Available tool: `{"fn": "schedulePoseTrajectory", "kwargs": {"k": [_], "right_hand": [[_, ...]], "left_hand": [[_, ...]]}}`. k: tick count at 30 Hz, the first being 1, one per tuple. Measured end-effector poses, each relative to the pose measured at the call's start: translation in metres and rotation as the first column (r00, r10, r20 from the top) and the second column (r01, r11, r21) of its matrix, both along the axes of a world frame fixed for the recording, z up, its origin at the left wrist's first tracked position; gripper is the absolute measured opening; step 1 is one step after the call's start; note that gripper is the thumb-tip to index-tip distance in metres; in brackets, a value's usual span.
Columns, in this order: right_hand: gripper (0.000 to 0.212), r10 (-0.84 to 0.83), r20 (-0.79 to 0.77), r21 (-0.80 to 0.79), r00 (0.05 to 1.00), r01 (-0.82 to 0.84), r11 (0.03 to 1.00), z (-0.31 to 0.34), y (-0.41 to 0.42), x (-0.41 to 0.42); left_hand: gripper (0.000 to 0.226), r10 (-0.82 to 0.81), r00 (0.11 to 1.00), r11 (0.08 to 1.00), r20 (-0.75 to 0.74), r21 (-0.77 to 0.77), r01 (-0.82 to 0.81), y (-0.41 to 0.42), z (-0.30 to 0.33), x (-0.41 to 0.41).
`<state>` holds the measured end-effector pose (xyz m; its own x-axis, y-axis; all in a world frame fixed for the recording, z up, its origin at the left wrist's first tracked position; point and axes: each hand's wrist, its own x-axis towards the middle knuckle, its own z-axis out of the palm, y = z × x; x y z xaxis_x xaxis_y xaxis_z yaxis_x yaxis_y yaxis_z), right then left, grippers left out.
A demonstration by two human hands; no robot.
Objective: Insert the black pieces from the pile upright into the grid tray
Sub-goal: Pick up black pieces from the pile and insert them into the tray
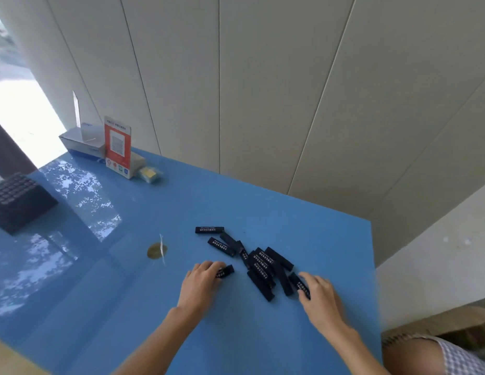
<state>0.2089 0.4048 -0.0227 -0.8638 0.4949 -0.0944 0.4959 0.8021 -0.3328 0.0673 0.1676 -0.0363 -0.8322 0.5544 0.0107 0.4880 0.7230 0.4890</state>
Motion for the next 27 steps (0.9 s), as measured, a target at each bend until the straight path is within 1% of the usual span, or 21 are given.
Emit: {"fn": "schedulePoseTrajectory", "kwargs": {"k": [5,8,10,13,15,17,19,21,24,27], "right_hand": [[0.037,0.004,0.016,-0.025,1.000,-0.004,1.000,0.003,0.007,0.000],[0.036,-0.008,-0.005,-0.078,1.000,0.008,0.997,0.009,0.009,0.001],[0.034,-0.015,-0.064,-0.127,0.998,0.007,0.992,0.015,0.006,0.001],[0.029,-0.011,-0.201,-0.236,0.980,-0.038,0.971,0.026,-0.005,-0.007],[0.027,-0.025,-0.300,-0.325,0.954,-0.077,0.942,0.033,-0.017,-0.014],[0.028,-0.069,-0.362,-0.442,0.930,-0.106,0.891,0.041,-0.034,-0.020],[0.033,-0.094,-0.374,-0.553,0.923,-0.140,0.821,0.051,-0.055,-0.023],[0.044,-0.069,-0.365,-0.626,0.928,-0.190,0.757,0.056,-0.077,-0.027],[0.054,-0.009,-0.378,-0.636,0.926,-0.253,0.729,0.062,-0.111,-0.039],[0.049,0.049,-0.392,-0.625,0.919,-0.305,0.719,0.073,-0.152,-0.053]], "left_hand": [[0.038,0.061,0.995,0.998,0.084,-0.013,-0.061,0.000,0.008,0.013],[0.039,0.084,0.987,0.996,0.138,0.023,-0.088,-0.001,0.013,0.021],[0.039,0.099,0.982,0.992,0.161,0.064,-0.110,-0.003,0.016,0.027],[0.041,0.109,0.979,0.985,0.170,0.114,-0.129,-0.010,0.019,0.034],[0.044,0.115,0.979,0.979,0.166,0.147,-0.140,-0.018,0.021,0.038],[0.049,0.131,0.975,0.967,0.179,0.192,-0.166,-0.029,0.024,0.041],[0.052,0.144,0.967,0.954,0.211,0.231,-0.192,-0.043,0.028,0.044],[0.054,0.158,0.959,0.939,0.236,0.263,-0.220,-0.060,0.031,0.046],[0.053,0.208,0.948,0.901,0.239,0.329,-0.281,-0.091,0.032,0.047],[0.054,0.261,0.937,0.866,0.233,0.371,-0.334,-0.126,0.035,0.046]]}}
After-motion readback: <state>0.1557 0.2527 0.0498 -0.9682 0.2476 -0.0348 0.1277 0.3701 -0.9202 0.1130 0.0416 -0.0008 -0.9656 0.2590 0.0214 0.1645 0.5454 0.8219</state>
